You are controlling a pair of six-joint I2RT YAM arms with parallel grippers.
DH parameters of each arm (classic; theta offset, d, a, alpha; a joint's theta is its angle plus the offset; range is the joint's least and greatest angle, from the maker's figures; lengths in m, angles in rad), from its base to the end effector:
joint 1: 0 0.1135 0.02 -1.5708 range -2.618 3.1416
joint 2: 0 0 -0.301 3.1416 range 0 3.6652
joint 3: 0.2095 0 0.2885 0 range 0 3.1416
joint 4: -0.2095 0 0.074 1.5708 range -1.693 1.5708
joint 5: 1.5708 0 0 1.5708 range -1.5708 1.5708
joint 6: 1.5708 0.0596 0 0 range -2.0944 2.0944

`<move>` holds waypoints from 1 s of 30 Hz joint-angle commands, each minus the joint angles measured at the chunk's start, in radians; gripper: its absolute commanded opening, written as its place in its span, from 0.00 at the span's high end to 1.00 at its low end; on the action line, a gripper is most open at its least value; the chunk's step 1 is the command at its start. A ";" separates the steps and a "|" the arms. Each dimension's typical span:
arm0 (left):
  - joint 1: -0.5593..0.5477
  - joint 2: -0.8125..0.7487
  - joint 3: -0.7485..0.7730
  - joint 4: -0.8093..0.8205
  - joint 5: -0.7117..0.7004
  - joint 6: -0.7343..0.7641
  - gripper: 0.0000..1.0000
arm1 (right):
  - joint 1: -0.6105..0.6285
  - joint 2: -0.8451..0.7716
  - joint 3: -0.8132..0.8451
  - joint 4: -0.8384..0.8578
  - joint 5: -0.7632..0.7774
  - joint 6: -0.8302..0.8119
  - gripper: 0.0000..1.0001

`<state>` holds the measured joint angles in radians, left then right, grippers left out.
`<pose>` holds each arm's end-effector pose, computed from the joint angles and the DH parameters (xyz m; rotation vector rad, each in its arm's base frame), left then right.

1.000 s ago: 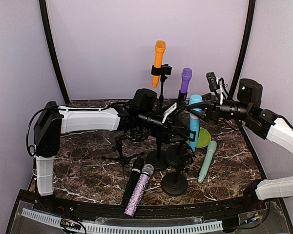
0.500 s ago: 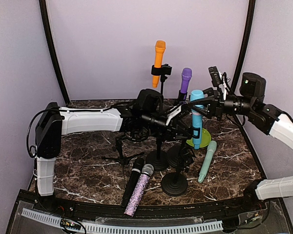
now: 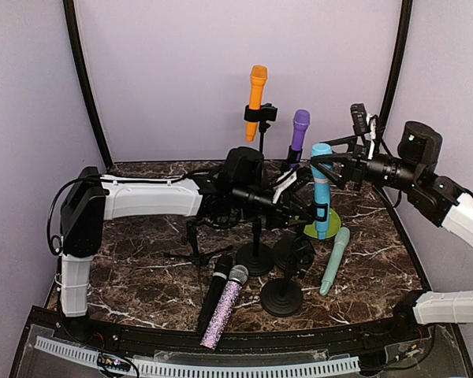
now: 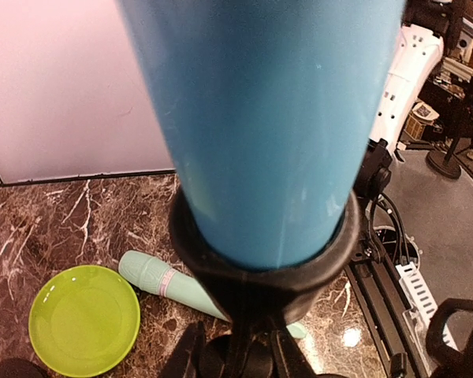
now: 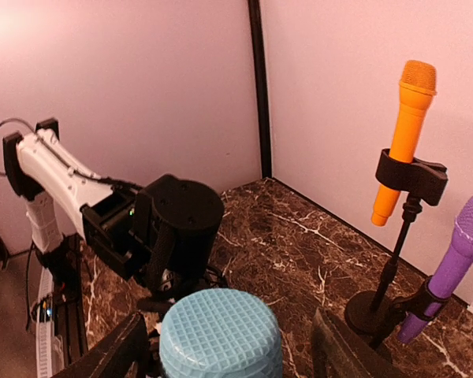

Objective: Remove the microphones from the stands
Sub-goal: Pass from the right arm to the left, then hold the microphone stand with the microphone at the center of the board.

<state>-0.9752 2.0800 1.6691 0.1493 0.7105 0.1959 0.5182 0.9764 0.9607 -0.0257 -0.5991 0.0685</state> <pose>0.2845 -0.4891 0.2878 1.4705 1.2584 -1.1815 0.2072 0.1568 0.4133 -0.8277 1.4696 0.9268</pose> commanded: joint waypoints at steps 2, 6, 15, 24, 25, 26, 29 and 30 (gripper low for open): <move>-0.015 -0.013 0.014 0.177 -0.076 -0.148 1.00 | 0.002 -0.109 -0.099 0.134 0.207 0.082 0.12; -0.029 -0.012 0.018 0.199 -0.167 -0.166 1.00 | 0.010 -0.168 -0.157 0.154 0.276 0.160 0.05; -0.069 -0.010 0.044 0.134 -0.339 -0.129 1.00 | 0.088 -0.157 -0.146 0.131 0.493 0.259 0.06; -0.101 -0.009 0.041 0.095 -0.392 -0.110 1.00 | 0.216 -0.061 -0.077 0.039 0.809 0.252 0.20; -0.101 -0.009 0.039 0.097 -0.396 -0.117 1.00 | 0.224 -0.055 -0.078 0.033 0.832 0.257 0.22; -0.102 -0.009 0.034 0.104 -0.396 -0.123 1.00 | 0.231 -0.053 -0.082 0.031 0.854 0.262 0.25; -0.103 -0.008 0.021 0.128 -0.403 -0.152 1.00 | 0.244 -0.056 -0.100 0.030 0.887 0.278 0.31; -0.103 -0.009 0.019 0.133 -0.404 -0.157 1.00 | 0.246 -0.057 -0.105 0.029 0.892 0.283 0.33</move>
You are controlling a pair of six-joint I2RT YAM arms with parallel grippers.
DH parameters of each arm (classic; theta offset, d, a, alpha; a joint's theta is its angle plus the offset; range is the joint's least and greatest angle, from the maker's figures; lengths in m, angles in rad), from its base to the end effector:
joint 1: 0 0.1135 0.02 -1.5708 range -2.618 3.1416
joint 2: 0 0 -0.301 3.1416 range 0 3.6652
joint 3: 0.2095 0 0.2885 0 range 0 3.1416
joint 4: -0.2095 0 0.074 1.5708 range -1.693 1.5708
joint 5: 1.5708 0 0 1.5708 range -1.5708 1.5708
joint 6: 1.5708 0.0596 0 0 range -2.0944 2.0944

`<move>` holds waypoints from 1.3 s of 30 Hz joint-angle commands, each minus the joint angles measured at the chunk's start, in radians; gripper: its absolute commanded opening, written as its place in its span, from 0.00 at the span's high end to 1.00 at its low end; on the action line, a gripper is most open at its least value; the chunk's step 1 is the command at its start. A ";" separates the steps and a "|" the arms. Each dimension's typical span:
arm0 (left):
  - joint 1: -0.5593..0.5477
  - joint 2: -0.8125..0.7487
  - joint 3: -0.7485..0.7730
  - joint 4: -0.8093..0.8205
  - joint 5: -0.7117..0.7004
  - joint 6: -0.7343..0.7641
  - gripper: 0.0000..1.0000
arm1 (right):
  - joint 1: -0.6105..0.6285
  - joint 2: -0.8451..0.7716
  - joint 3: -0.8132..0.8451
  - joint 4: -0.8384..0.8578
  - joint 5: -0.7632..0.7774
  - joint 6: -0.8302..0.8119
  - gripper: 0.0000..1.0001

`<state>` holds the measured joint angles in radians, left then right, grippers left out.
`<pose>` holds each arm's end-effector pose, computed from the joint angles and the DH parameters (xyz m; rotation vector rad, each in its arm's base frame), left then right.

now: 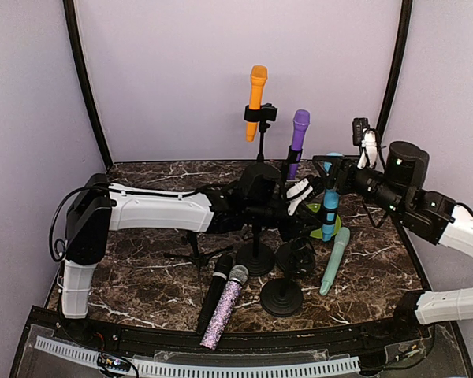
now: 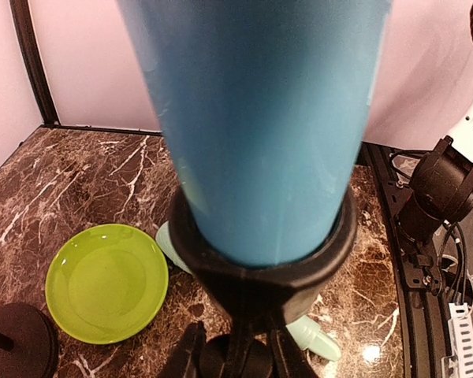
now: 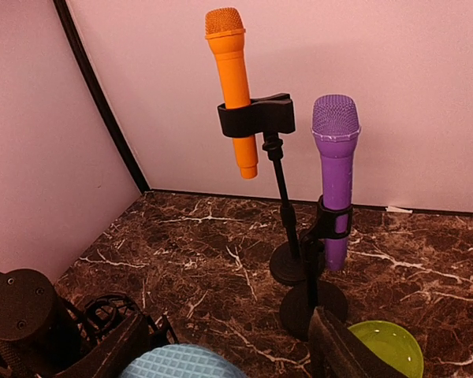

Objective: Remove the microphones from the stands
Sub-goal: Hold the microphone stand with the microphone at the center of the board.

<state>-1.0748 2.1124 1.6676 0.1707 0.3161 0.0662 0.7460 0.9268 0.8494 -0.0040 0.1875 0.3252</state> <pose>0.2604 -0.5202 0.2688 1.2425 1.5034 -0.9790 0.1966 0.1665 0.3814 -0.2093 1.6798 0.6570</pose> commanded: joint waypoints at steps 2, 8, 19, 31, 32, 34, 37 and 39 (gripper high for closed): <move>-0.005 -0.042 0.014 0.126 -0.017 -0.040 1.00 | 0.021 -0.012 -0.007 0.007 0.112 0.032 0.34; -0.007 -0.042 0.001 0.147 -0.041 -0.061 1.00 | 0.022 -0.015 -0.044 0.008 0.119 0.044 0.40; -0.008 -0.041 -0.016 0.168 -0.031 -0.062 1.00 | 0.023 -0.014 -0.074 0.007 0.145 0.043 0.55; -0.008 -0.030 -0.046 0.207 -0.004 -0.046 1.00 | 0.023 -0.056 -0.033 0.014 0.003 -0.126 0.80; -0.008 -0.024 -0.046 0.215 -0.004 -0.044 1.00 | 0.023 -0.060 -0.028 0.015 -0.023 -0.143 0.79; -0.008 -0.012 -0.044 0.233 0.002 -0.037 1.00 | 0.024 -0.058 -0.014 0.010 -0.063 -0.174 0.79; -0.008 0.005 -0.040 0.258 0.017 -0.031 1.00 | 0.024 -0.053 -0.002 0.007 -0.093 -0.217 0.79; -0.008 0.016 -0.041 0.279 0.028 -0.024 1.00 | 0.024 -0.052 -0.002 0.007 -0.105 -0.240 0.79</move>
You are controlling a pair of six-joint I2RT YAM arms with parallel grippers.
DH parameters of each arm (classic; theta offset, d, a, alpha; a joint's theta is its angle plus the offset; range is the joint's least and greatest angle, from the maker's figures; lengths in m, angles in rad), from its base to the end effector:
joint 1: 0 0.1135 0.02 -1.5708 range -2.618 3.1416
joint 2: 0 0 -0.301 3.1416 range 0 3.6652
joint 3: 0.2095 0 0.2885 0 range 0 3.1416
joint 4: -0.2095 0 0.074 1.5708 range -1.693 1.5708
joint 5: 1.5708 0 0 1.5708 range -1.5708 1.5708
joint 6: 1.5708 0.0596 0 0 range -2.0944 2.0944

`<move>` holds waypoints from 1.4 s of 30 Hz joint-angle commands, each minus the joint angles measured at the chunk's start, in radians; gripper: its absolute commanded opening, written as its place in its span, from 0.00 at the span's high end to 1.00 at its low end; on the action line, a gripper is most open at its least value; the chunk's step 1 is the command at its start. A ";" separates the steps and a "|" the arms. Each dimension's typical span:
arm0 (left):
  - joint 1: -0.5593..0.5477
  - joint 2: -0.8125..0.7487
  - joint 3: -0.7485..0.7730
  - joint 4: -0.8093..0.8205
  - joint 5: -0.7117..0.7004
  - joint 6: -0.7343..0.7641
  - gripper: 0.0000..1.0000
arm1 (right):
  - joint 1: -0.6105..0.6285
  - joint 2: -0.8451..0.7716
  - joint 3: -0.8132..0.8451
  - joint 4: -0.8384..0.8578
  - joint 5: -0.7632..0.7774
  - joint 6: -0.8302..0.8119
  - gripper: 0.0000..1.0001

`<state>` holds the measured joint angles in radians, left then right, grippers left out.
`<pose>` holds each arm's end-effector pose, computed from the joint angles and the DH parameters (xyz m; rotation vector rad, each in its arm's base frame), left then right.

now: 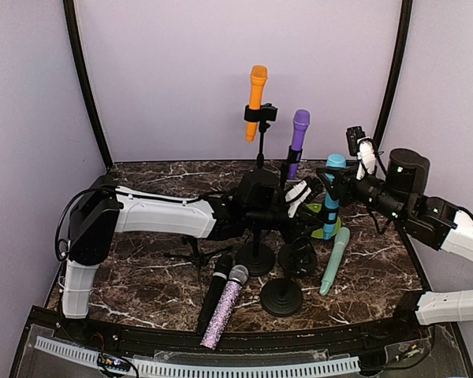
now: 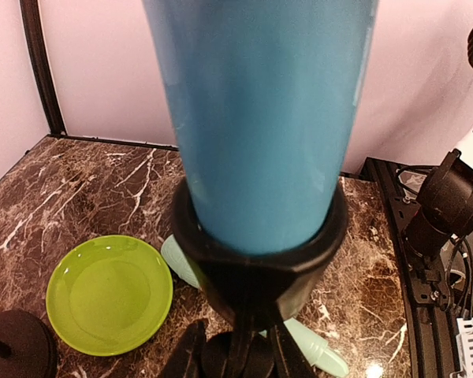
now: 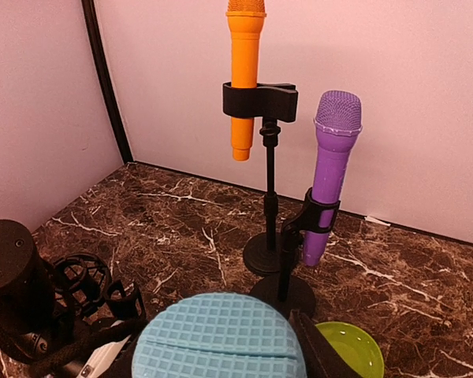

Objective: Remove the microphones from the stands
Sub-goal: Hold the microphone stand with the microphone at the center of the board.

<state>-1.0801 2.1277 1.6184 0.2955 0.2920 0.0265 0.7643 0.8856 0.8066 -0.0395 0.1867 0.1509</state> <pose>0.2595 -0.5221 0.2560 1.1771 1.4818 -1.0006 0.1861 0.1631 0.3684 -0.3805 1.6723 0.5270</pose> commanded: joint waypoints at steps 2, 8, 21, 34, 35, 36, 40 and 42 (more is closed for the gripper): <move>-0.003 0.013 0.006 0.175 0.068 0.026 1.00 | 0.006 -0.016 0.037 0.043 -0.115 -0.084 0.79; -0.004 0.036 -0.005 0.179 0.116 0.077 1.00 | 0.006 -0.042 0.018 0.014 -0.141 -0.122 0.79; -0.003 0.046 -0.074 0.222 0.090 0.096 1.00 | 0.006 -0.022 0.003 0.035 -0.023 0.017 0.78; -0.003 0.043 -0.120 0.209 0.082 0.090 1.00 | 0.006 0.005 0.076 -0.044 0.227 0.144 0.78; -0.003 0.043 -0.122 0.209 0.081 0.090 1.00 | 0.006 0.006 0.079 -0.047 0.234 0.145 0.78; -0.003 0.043 -0.123 0.210 0.081 0.090 1.00 | 0.006 0.007 0.081 -0.050 0.240 0.145 0.78; -0.003 0.041 -0.132 0.209 0.082 0.088 1.00 | 0.006 0.011 0.086 -0.056 0.248 0.145 0.78; -0.003 0.039 -0.137 0.209 0.081 0.087 1.00 | 0.006 0.009 0.087 -0.058 0.245 0.140 0.77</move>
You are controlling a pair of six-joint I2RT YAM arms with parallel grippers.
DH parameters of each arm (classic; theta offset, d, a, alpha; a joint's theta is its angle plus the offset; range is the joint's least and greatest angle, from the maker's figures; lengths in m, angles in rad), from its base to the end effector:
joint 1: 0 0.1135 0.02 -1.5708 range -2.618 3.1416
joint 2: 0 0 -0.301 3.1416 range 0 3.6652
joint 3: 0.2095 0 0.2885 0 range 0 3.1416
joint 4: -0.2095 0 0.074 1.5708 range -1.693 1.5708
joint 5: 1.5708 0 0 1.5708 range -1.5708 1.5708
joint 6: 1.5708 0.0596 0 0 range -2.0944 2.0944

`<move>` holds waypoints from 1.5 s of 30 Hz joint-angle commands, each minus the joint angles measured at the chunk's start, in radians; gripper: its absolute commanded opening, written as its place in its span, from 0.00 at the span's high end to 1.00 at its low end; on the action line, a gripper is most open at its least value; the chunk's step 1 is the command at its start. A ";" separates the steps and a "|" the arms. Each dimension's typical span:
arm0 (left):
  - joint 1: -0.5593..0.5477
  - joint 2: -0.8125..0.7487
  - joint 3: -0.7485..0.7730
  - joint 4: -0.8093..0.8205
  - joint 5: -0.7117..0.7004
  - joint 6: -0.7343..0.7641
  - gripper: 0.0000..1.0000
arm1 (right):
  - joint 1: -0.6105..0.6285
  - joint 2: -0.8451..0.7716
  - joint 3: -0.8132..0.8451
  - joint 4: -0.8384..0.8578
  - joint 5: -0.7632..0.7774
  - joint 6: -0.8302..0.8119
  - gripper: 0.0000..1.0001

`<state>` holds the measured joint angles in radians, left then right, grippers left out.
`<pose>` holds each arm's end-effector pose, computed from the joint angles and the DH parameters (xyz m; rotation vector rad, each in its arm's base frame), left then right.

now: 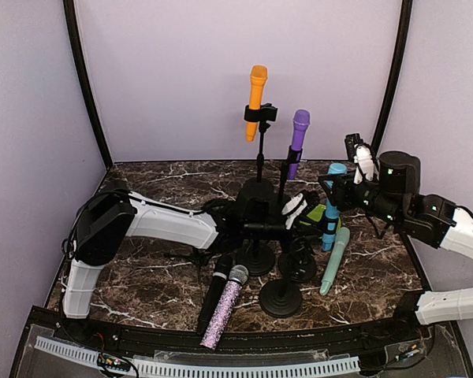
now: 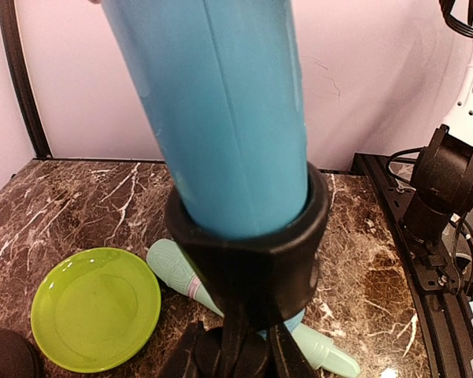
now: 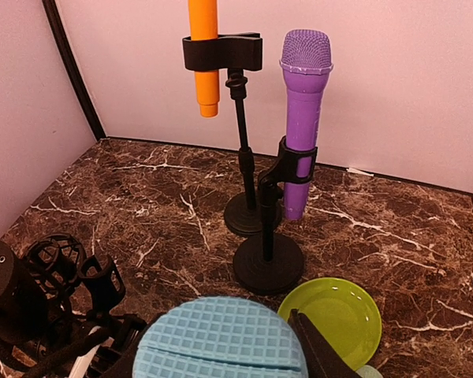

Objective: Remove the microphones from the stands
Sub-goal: Hold the microphone stand with the microphone at the center of the board, then remove the microphone from the microphone stand.

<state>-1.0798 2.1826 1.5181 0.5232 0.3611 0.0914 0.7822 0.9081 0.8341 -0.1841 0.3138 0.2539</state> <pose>0.2551 -0.5218 0.2148 1.2286 1.3382 -1.0269 0.1882 0.1611 0.3564 -0.2618 1.8201 0.4453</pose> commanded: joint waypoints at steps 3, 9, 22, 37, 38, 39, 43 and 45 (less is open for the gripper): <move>-0.004 -0.022 -0.045 -0.020 0.012 0.021 1.00 | -0.013 -0.019 0.060 0.084 0.096 0.019 0.77; -0.003 -0.029 -0.052 -0.019 0.014 0.016 1.00 | -0.012 -0.059 0.037 0.126 -0.034 -0.053 0.76; -0.003 -0.030 -0.056 -0.019 0.014 0.018 1.00 | -0.012 -0.145 -0.039 0.257 -0.230 -0.142 0.75; -0.003 -0.032 -0.060 -0.025 0.014 0.023 1.00 | -0.012 -0.080 0.034 0.189 -0.009 -0.013 0.76; -0.003 -0.032 -0.061 -0.026 0.014 0.022 1.00 | -0.012 -0.074 0.042 0.187 0.013 -0.003 0.76; -0.003 -0.032 -0.061 -0.025 0.013 0.022 1.00 | -0.012 -0.070 0.048 0.161 0.035 0.008 0.76; -0.003 -0.032 -0.062 -0.026 0.012 0.022 1.00 | -0.012 -0.060 0.077 0.119 0.104 0.050 0.75; -0.003 -0.032 -0.062 -0.024 0.014 0.022 1.00 | -0.012 -0.056 0.081 0.114 0.112 0.056 0.75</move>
<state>-1.0821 2.1780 1.4914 0.5613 0.3626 0.0978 0.7792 0.8711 0.8265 -0.2024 0.2832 0.2321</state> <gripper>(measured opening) 0.245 0.452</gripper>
